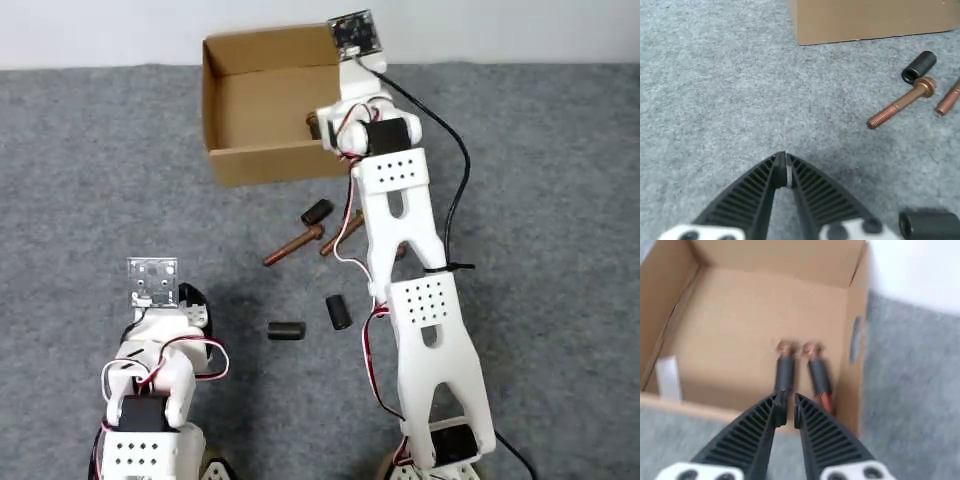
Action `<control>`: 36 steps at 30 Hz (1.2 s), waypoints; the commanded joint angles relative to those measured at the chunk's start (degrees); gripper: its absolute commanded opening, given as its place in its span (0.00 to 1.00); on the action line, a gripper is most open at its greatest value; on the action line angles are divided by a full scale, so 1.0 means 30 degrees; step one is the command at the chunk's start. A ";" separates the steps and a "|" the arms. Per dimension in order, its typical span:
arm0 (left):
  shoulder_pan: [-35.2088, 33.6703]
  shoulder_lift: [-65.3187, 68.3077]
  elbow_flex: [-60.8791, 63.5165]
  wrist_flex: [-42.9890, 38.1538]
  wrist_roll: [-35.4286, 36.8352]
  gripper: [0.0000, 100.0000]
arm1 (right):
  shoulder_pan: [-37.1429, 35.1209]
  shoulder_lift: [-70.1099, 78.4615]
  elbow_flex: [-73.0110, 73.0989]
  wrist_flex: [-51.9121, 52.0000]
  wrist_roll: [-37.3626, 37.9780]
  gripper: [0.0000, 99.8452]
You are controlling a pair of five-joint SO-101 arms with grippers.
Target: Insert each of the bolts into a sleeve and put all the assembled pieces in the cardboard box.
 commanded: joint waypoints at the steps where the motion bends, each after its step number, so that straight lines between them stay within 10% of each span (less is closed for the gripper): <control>1: -0.0234 -0.0059 -0.0073 0.0059 -0.0088 0.01 | -0.0513 -0.1451 -0.0967 0.2476 0.0147 0.01; 13: -0.0264 -0.0059 -0.0073 0.0059 -0.0088 0.01 | -0.2271 -0.5670 0.0703 0.8396 -0.2286 0.01; 36: -0.0293 -0.0088 -0.0073 0.0059 -0.0088 0.01 | -0.5143 -1.9267 2.8835 0.6579 -0.3751 0.02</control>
